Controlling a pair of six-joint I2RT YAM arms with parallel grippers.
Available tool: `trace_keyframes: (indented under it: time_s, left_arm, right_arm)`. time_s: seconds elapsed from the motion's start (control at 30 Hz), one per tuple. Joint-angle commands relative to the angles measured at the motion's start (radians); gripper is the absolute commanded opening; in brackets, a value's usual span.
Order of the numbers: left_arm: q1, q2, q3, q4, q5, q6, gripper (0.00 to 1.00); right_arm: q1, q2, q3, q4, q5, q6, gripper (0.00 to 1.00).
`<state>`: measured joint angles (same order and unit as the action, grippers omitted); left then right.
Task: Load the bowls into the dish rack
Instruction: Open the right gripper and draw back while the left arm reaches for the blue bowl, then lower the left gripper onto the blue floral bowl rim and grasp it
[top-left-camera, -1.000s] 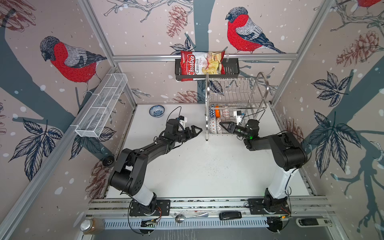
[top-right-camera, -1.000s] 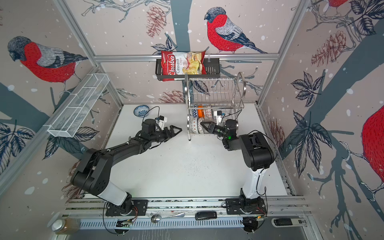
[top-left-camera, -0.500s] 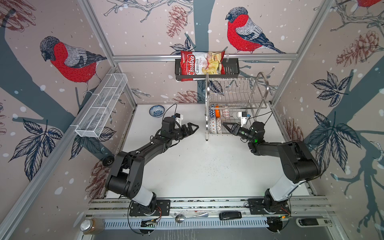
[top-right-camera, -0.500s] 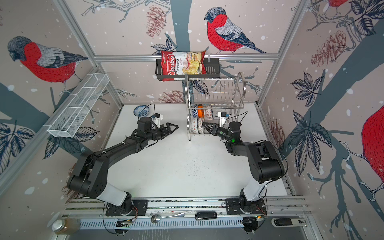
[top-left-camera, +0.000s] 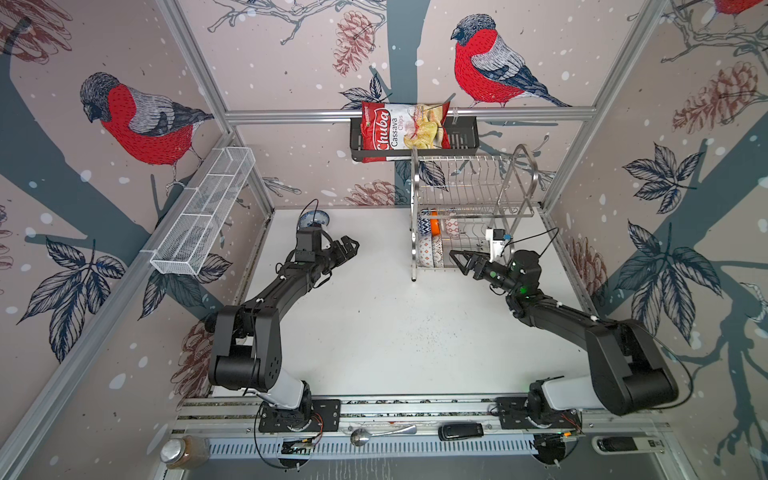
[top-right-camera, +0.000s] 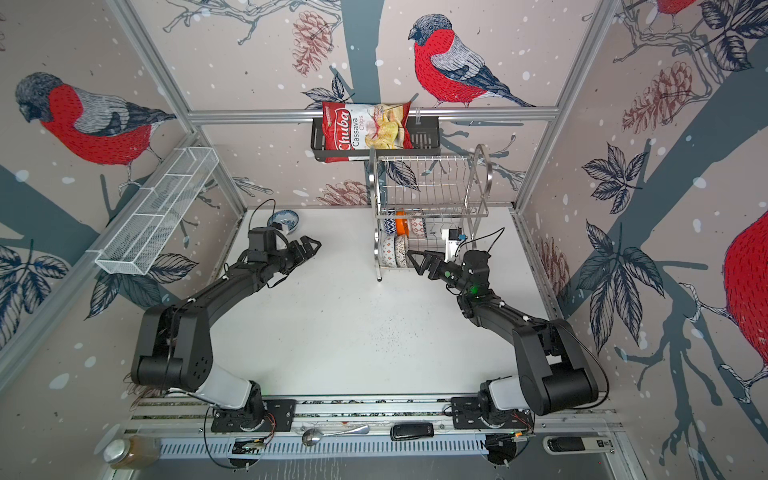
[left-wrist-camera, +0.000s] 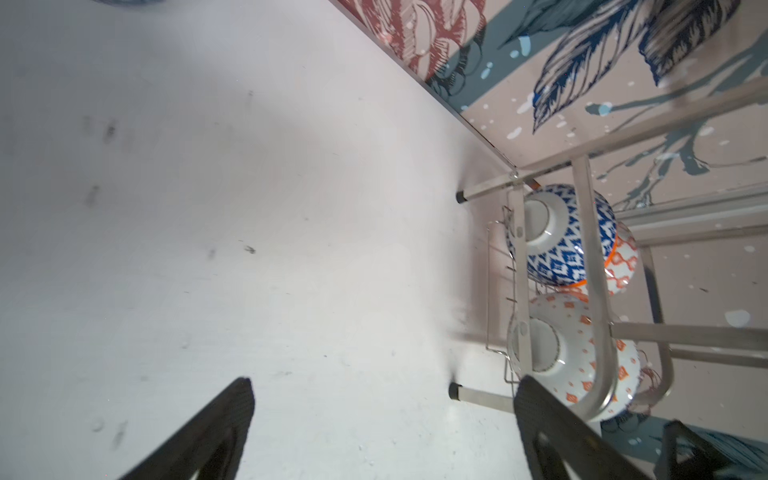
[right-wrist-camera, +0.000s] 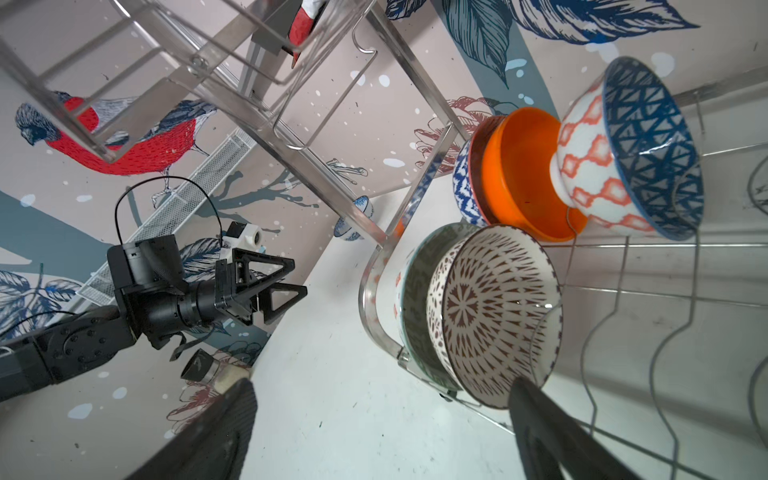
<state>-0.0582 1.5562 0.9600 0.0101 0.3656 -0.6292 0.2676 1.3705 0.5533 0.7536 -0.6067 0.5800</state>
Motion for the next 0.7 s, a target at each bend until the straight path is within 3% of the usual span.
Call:
trace_keyframes:
  time_s: [0.0, 0.2, 0.33, 0.5, 0.67]
  left_arm:
    - [0.039, 0.023, 0.031, -0.074, -0.086, 0.041, 0.98]
    - [0.053, 0.153, 0.264, -0.227, -0.19, 0.096, 0.98]
    - [0.056, 0.27, 0.49, -0.381, -0.283, 0.142, 0.98]
    - [0.059, 0.425, 0.791, -0.57, -0.381, 0.193, 0.97]
    - [0.059, 0.549, 0.976, -0.639, -0.418, 0.226, 0.89]
  right_arm:
    - [0.002, -0.069, -0.016, -0.101, 0.077, -0.087, 0.99]
    - [0.047, -0.168, -0.02, -0.16, 0.122, -0.151, 1.0]
    - [0.143, -0.214, -0.007, -0.214, 0.238, -0.233, 1.0]
    - [0.218, -0.225, 0.002, -0.212, 0.294, -0.275, 1.0]
    - [0.235, -0.201, 0.005, -0.193, 0.306, -0.273, 0.99]
